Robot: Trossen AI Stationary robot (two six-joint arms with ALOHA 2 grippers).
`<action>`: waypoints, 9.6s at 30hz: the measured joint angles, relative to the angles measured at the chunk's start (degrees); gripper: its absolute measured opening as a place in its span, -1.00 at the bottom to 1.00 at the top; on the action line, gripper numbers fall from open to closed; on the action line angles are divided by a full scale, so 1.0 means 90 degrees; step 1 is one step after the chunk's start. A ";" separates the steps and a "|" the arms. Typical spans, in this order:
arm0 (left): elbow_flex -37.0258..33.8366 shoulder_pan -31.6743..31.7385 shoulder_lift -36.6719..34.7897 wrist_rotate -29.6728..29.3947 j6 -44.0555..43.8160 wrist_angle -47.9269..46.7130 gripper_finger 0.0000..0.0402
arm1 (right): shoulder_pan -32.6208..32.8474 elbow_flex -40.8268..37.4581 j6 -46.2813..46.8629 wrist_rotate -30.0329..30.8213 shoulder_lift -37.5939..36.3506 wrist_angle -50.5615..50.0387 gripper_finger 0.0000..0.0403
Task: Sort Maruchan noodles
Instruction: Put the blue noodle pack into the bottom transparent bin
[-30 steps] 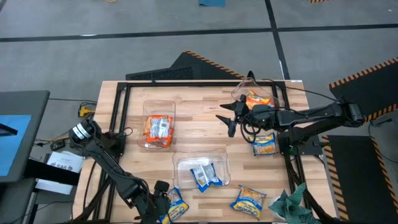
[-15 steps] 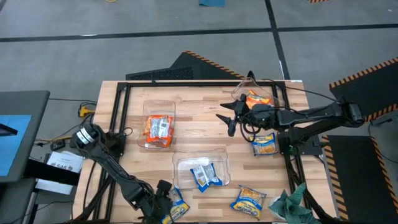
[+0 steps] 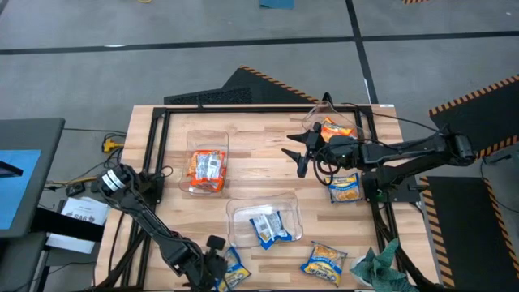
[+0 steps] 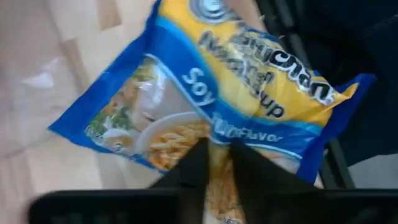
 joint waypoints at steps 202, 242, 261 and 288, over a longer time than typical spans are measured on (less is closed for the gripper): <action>-0.1545 0.1447 -0.3234 -0.0066 -0.1107 -0.1688 -1.00 | -0.0026 0.0000 0.0175 0.0000 0.0000 -0.0375 0.31; 0.1445 0.1621 -0.3231 -0.1156 0.2530 -0.2549 -1.00 | -0.0031 0.0000 0.0195 -0.0013 0.0000 -0.0379 0.31; -0.1766 0.2975 -0.3217 0.0798 0.3108 0.3201 -1.00 | -0.0029 0.0000 0.0173 -0.0019 0.0000 -0.0382 0.31; -0.2426 0.2967 -0.4507 -0.0600 0.3916 0.3863 -0.08 | 0.0750 0.0814 0.1549 0.0807 -0.0341 -0.3603 0.31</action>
